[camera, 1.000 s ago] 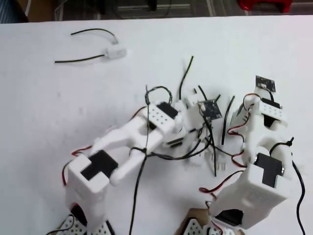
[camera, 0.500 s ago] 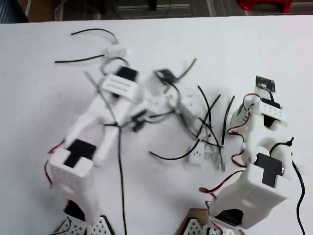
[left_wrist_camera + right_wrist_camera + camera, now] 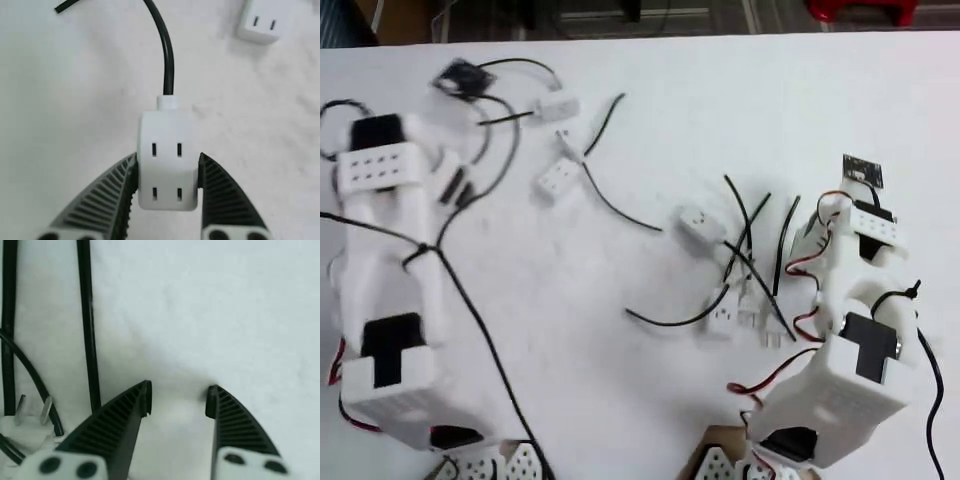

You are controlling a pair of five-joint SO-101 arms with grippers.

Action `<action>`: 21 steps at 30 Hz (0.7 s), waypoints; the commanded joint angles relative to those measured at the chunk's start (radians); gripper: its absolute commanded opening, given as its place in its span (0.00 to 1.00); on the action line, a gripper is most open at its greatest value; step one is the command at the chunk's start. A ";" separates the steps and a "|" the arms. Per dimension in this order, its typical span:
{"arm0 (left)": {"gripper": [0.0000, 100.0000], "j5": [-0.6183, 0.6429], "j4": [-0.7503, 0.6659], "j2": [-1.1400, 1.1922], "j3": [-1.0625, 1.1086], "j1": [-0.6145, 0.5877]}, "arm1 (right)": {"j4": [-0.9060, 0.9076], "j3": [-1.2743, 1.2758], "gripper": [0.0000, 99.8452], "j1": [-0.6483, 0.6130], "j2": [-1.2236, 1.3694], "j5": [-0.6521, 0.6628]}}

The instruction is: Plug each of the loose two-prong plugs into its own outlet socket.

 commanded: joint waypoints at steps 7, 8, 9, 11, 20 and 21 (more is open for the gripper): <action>0.04 -0.014 -0.437 -0.065 0.393 -0.113 | -0.015 -0.018 0.21 0.007 0.012 -0.009; 0.06 -0.018 -0.491 -0.068 0.445 -0.111 | -0.015 -0.018 0.21 0.007 0.012 -0.009; 0.09 -0.035 -0.531 -0.070 0.485 -0.104 | -0.015 -0.018 0.21 0.007 0.012 -0.009; 0.15 -0.048 -0.577 -0.068 0.532 -0.084 | -0.015 -0.018 0.21 0.007 0.012 -0.009; 0.27 -0.046 -0.582 -0.062 0.580 -0.004 | -0.015 -0.017 0.21 0.007 0.012 -0.009; 0.29 -0.046 -0.582 -0.062 0.580 -0.004 | -0.015 -0.017 0.21 0.007 0.012 -0.009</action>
